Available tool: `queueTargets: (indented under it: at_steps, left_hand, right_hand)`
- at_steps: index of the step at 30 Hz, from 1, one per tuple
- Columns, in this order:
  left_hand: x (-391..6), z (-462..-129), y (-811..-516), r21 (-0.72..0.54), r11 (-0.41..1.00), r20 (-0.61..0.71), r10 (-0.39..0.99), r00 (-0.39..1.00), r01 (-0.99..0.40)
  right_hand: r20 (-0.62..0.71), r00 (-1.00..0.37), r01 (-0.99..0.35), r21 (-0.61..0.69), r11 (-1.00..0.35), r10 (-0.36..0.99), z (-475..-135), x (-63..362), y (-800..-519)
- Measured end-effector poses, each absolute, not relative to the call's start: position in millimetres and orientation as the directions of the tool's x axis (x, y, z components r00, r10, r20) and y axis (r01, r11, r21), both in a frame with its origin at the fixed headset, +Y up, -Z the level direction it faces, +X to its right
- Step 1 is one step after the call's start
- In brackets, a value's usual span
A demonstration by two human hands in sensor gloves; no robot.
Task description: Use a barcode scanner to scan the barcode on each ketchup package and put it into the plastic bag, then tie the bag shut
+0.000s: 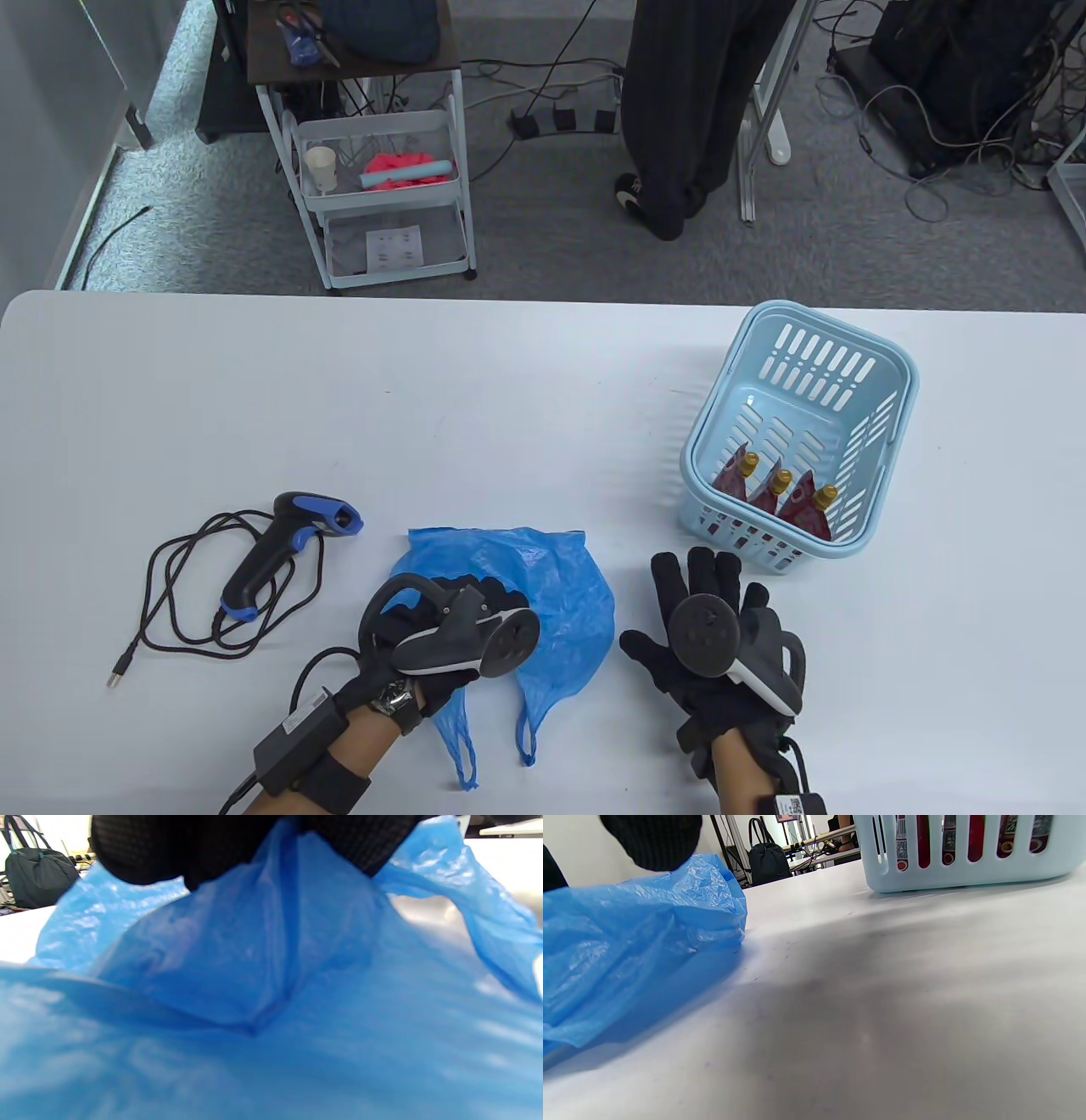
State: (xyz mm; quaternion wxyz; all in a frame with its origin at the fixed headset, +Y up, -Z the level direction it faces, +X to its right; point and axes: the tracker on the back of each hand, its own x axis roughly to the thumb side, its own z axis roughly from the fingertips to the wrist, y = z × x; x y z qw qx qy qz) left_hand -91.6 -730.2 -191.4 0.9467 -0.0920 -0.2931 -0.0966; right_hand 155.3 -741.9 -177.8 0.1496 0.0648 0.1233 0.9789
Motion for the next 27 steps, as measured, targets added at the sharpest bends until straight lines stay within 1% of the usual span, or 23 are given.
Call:
queueTargets:
  at_steps: [6,14,16,22,24,27]
  left_hand:
    - [-85.4,-186.9,-748.3,-0.130,0.954,0.602,-0.141,0.786,0.271]
    - [-83.1,-184.5,-762.3,-0.170,0.943,0.619,-0.123,0.775,0.285]
    - [-83.6,-183.8,-762.8,-0.170,0.944,0.624,-0.119,0.772,0.284]
    - [-90.9,-182.2,-759.9,-0.225,0.944,0.623,-0.050,0.781,0.240]
    - [-94.0,-181.4,-757.4,-0.225,0.947,0.625,-0.042,0.779,0.231]
    - [-101.9,-181.1,-749.7,-0.227,0.957,0.616,-0.005,0.788,0.183]
  right_hand:
    - [0.095,-0.948,-0.269,0.261,-0.927,0.302,-177.5,153.8,-741.8]
    - [0.097,-0.951,-0.260,0.263,-0.929,0.294,-177.3,152.2,-742.2]
    - [0.097,-0.951,-0.258,0.266,-0.929,0.292,-177.2,151.8,-742.2]
    - [0.100,-0.952,-0.254,0.270,-0.929,0.289,-176.8,149.8,-742.4]
    - [0.103,-0.951,-0.256,0.267,-0.929,0.292,-176.5,149.4,-740.4]
    - [0.120,-0.943,-0.275,0.244,-0.930,0.310,-174.0,147.5,-734.6]
